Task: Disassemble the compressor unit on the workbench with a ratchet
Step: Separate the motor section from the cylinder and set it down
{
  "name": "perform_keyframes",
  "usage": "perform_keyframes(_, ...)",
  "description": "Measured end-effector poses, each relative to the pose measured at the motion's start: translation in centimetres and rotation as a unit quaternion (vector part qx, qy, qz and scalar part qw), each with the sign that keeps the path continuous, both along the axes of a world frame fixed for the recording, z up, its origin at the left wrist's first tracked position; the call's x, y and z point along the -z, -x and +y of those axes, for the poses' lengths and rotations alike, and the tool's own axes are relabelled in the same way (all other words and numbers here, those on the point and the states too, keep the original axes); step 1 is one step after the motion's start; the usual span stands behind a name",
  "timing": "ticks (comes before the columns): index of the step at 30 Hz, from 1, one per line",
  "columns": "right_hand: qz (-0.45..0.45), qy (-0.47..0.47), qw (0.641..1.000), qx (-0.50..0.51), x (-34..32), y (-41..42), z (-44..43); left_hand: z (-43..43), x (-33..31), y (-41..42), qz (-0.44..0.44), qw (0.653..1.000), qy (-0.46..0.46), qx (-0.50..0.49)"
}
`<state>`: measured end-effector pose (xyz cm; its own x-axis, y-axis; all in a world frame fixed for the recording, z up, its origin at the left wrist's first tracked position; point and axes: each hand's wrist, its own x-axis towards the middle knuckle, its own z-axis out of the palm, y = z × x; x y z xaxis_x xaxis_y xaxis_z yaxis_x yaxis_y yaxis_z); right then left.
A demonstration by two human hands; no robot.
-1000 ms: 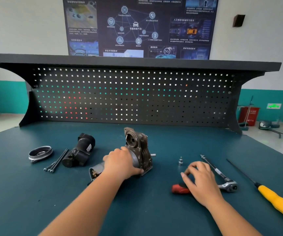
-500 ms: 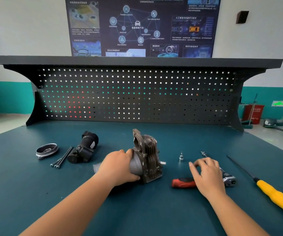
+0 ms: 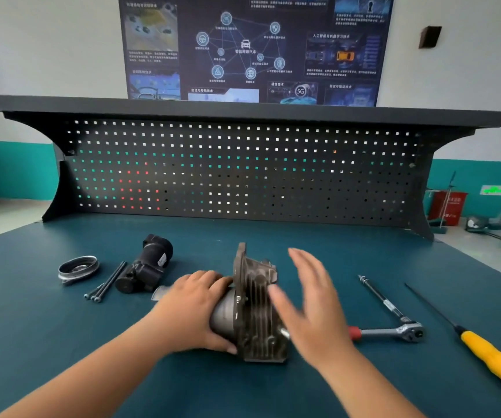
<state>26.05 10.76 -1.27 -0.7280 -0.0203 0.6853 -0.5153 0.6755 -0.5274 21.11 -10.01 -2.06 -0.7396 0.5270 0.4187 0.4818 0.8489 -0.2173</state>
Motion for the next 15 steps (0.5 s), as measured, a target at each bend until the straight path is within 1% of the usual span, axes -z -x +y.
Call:
perform_keyframes(2, -0.024, -0.076, 0.997, 0.001, -0.9, 0.1, -3.6, 0.6, 1.1, -0.8, 0.044, 0.997, -0.056, 0.003)
perform_keyframes(3, -0.034, -0.119, 0.992, 0.016, -1.3, 0.5, -4.9, 0.9, 1.3, -0.9, 0.031, 0.997, -0.076, -0.007)
perform_keyframes(5, -0.039, -0.197, 0.977, 0.067, -1.6, 1.7, -6.6, 1.2, 1.5, -0.8, 0.004, 0.996, -0.082, -0.029)
perform_keyframes(6, -0.033, -0.220, 0.971, 0.093, -1.6, 2.3, -7.0, 1.2, 1.6, -0.5, -0.002, 0.996, -0.081, -0.035)
perform_keyframes(8, -0.021, -0.227, 0.966, 0.123, -1.6, 3.6, -7.1, 1.1, 1.4, 0.4, 0.000, 0.997, -0.065, -0.045)
perform_keyframes(10, -0.019, -0.224, 0.965, 0.132, -1.9, 5.2, -7.1, 1.2, 0.9, 1.3, -0.013, 0.997, -0.045, -0.059)
perform_keyframes(15, -0.071, -0.223, 0.962, 0.143, -3.5, 9.7, -7.3, 1.2, -1.0, 4.0, -0.085, 0.993, -0.057, -0.052)
